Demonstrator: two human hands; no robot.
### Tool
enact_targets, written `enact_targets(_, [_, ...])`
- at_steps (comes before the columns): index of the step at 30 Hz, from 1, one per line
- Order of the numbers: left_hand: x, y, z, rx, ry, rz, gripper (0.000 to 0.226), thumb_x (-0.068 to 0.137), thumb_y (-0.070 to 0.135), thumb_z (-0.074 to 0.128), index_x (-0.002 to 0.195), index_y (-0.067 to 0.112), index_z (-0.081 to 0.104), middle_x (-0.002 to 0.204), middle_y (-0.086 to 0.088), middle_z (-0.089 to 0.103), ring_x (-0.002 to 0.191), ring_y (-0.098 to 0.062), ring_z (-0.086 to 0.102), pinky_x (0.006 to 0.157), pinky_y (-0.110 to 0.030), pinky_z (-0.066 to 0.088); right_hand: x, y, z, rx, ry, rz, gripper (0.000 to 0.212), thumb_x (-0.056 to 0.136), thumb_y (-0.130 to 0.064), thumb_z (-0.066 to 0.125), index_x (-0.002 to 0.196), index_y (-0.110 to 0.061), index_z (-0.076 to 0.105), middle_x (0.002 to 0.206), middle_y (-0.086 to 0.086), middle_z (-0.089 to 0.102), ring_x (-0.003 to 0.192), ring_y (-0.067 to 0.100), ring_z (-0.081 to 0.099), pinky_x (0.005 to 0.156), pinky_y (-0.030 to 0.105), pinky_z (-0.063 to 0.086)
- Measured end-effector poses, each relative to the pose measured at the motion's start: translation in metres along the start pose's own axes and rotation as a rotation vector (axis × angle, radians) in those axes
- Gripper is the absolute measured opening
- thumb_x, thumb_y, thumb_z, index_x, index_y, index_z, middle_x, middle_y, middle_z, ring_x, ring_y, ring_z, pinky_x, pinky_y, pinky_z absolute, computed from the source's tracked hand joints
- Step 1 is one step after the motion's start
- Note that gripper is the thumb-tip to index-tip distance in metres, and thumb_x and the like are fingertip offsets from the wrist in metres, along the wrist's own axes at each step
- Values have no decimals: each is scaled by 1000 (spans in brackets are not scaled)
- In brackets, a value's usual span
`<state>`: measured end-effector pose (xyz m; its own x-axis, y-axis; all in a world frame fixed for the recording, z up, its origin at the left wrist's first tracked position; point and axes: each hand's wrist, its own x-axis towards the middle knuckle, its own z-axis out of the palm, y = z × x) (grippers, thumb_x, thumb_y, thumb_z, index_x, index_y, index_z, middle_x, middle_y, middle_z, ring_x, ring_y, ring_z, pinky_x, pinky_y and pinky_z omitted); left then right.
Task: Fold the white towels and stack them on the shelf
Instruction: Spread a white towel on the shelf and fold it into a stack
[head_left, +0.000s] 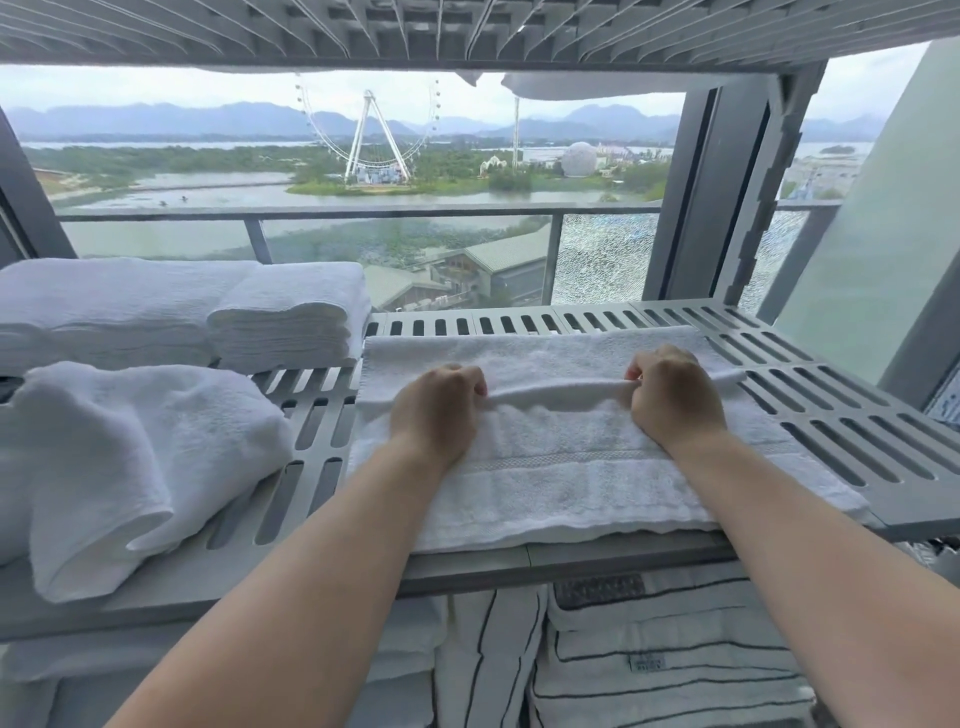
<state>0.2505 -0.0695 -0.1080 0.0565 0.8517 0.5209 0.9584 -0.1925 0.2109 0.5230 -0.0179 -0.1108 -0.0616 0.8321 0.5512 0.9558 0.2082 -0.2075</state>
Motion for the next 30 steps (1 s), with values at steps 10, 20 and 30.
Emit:
enact_targets(10, [14, 21, -1, 164, -80, -155, 19, 91, 10, 48, 93, 12, 67, 96, -4, 62, 76, -21, 58, 61, -33, 48, -1, 2, 3, 20, 22, -21, 19, 91, -10, 50, 79, -8, 64, 73, 5, 57, 74, 22, 54, 72, 35, 54])
enact_targets(20, [35, 66, 38, 36, -427, -127, 59, 100, 60, 30, 154, 38, 30, 164, 2, 27, 149, -24, 27, 121, -51, 20, 9, 9, 15, -40, -452, 97, 55, 99, -49, 22, 153, -37, 30, 165, -3, 19, 153, 28, 12, 119, 60, -3])
enact_targets(30, [28, 62, 32, -119, -242, -85, 41, 104, 20, 41, 137, 38, 59, 155, 0, 45, 144, -23, 39, 120, -51, 26, -4, 21, -3, -20, -587, 22, 60, 101, -53, 21, 158, -38, 11, 168, -3, -1, 154, 27, -5, 122, 55, -7])
